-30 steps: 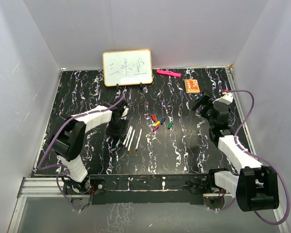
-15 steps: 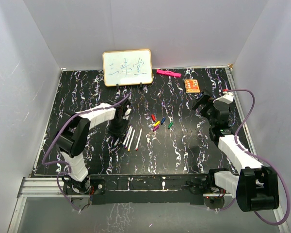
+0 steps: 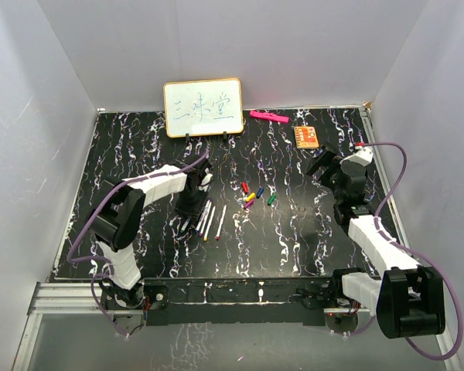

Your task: Insert the pens into the pen caps

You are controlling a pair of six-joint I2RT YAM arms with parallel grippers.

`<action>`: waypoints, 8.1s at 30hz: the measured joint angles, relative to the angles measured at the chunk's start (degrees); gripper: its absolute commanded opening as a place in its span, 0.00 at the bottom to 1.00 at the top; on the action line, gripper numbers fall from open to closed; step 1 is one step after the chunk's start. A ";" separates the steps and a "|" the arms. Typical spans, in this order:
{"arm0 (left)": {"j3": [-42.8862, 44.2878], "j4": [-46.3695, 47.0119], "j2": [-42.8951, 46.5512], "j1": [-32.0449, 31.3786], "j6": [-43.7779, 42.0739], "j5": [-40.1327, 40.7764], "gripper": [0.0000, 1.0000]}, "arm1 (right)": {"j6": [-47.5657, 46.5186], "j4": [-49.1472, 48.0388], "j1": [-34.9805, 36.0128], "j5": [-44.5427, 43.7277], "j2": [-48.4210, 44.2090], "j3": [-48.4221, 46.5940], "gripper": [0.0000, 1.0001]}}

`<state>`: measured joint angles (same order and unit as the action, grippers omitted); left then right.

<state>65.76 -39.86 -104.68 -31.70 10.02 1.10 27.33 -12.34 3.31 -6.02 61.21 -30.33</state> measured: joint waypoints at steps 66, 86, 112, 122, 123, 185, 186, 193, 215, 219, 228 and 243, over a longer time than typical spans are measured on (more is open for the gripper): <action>-9.57 10.21 25.29 -1.51 6.12 7.02 0.00 | 3.72 21.88 23.96 -12.31 18.78 -11.91 0.49; -19.39 17.53 44.06 -1.51 5.42 3.52 0.00 | 12.37 25.92 30.82 -17.68 30.97 -19.50 0.38; -21.66 19.54 45.07 -1.51 4.94 0.04 0.00 | 15.41 27.28 31.08 -19.50 35.89 -21.86 0.07; -21.66 20.28 43.63 -1.51 5.20 -3.10 0.00 | 16.00 27.30 31.08 -19.56 36.00 -22.03 0.00; -21.68 20.41 43.39 -1.51 5.22 -3.41 0.00 | 15.87 27.28 31.08 -19.54 36.00 -22.03 0.00; -33.97 83.80 26.67 -6.97 26.29 -33.46 0.00 | 7.54 -59.49 31.15 15.67 14.19 6.51 0.00; -33.86 83.58 26.73 -7.04 26.08 -33.42 0.00 | 7.56 -59.56 31.15 15.67 14.21 6.51 0.00; -33.77 83.08 27.76 -7.56 24.92 -33.00 0.00 | 7.63 -59.63 31.15 15.69 15.37 6.51 0.00; -33.77 83.08 28.22 -7.89 24.22 -31.74 0.00 | 7.56 -59.52 31.56 15.80 15.45 6.51 0.00; -33.77 83.10 28.20 -7.91 24.22 -31.74 0.00 | 7.52 -59.52 31.58 15.91 15.67 6.51 0.00; -33.77 83.17 28.20 -7.91 24.24 -31.76 0.00 | 7.39 -59.49 31.82 16.06 15.78 6.56 0.00; -33.77 83.34 28.20 -7.91 24.52 -31.76 0.00 | 5.64 -59.49 31.85 16.06 15.76 6.56 0.00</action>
<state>31.99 43.48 -76.49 -39.62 34.54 -30.65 32.97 -71.83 35.16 10.04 76.97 -23.77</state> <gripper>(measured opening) 0.117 0.107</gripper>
